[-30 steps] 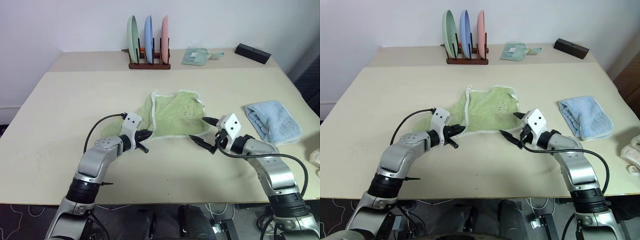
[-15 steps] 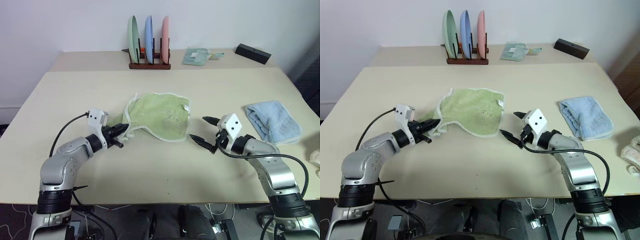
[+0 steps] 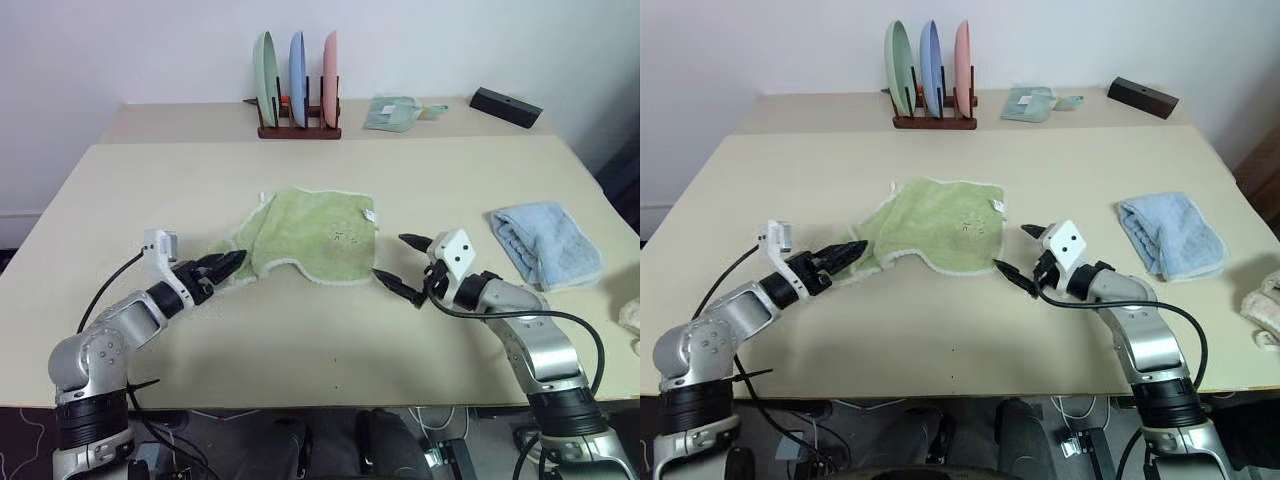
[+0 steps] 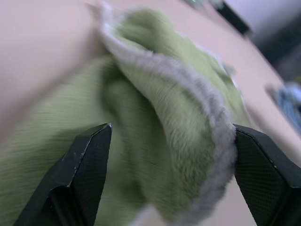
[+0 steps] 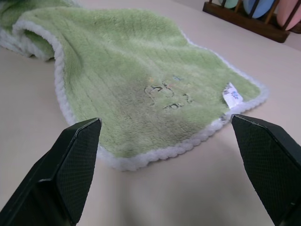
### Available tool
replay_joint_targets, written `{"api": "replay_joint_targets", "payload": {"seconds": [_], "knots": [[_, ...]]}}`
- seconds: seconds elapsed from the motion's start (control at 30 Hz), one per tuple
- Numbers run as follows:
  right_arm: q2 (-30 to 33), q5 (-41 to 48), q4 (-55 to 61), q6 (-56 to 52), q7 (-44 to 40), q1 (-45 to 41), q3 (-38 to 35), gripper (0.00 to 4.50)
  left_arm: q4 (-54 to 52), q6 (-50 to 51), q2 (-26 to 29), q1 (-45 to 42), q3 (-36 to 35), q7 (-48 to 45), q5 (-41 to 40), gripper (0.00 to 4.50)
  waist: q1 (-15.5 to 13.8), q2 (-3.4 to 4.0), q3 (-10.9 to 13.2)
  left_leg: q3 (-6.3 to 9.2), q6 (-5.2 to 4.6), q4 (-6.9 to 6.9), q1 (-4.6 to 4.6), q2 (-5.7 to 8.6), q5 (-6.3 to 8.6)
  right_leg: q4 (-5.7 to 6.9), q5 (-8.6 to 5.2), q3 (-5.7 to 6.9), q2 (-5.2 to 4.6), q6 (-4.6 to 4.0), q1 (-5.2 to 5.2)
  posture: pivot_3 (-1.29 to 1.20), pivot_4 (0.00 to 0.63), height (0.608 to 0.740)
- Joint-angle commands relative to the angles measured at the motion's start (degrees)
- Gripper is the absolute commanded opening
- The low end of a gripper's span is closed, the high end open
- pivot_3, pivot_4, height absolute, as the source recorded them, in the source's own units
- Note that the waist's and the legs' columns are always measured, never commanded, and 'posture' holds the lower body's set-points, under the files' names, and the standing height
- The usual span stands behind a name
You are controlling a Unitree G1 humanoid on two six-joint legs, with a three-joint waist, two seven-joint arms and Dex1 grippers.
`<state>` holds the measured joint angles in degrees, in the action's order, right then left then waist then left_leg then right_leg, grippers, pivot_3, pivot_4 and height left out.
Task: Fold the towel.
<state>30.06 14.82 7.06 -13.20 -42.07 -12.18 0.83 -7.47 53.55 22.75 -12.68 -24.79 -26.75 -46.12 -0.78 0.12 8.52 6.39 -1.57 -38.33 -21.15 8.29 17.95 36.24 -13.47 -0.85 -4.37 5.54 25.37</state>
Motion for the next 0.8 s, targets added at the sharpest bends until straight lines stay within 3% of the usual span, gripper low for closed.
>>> {"api": "replay_joint_targets", "payload": {"seconds": [0.03,0.33,0.43,0.63,0.8], "knots": [[-0.6,0.4,1.9,0.7,0.3,-0.7,-0.4,4.5,-1.1,0.4,0.5,-0.9,-0.9,0.9,-2.0,3.84,0.0,0.0,0.0,0.0,0.0,0.0,0.0,0.0,0.0,0.0,0.0,0.0,0.0,0.0,0.0,0.0,0.15,0.74],[-0.8,0.3,0.9,1.5,-0.1,-0.9,-0.5,4.5,-1.6,0.4,0.8,-0.6,1.2,1.6,-1.7,3.84,0.1,0.0,0.0,0.0,0.0,0.0,0.0,0.0,0.0,0.0,0.0,0.0,0.01,0.0,0.01,0.0,0.15,0.74],[-0.7,0.3,1.0,1.6,-0.2,-0.8,-0.4,4.5,-2.4,0.0,1.3,0.0,1.9,1.2,-1.5,3.01,0.1,0.0,0.0,0.0,0.0,0.0,0.0,0.0,0.0,0.0,0.0,0.0,0.01,0.0,0.0,0.0,0.15,0.74],[-0.6,0.2,0.8,1.6,-0.6,-1.3,0.1,4.5,-4.3,-1.7,1.9,2.1,-1.4,2.9,-2.1,0.04,0.1,0.0,0.0,0.0,0.0,0.01,0.0,0.0,0.0,0.0,0.0,0.0,0.01,0.0,0.01,0.0,0.15,0.74],[-0.3,0.1,-0.1,1.9,-1.4,-2.0,0.2,4.5,-8.2,-4.7,3.7,5.4,-2.1,1.4,-1.5,0.04,0.1,0.0,0.0,0.0,0.01,0.02,0.01,-0.01,0.0,0.0,0.0,-0.01,0.01,0.0,0.0,0.0,0.15,0.74]]}}
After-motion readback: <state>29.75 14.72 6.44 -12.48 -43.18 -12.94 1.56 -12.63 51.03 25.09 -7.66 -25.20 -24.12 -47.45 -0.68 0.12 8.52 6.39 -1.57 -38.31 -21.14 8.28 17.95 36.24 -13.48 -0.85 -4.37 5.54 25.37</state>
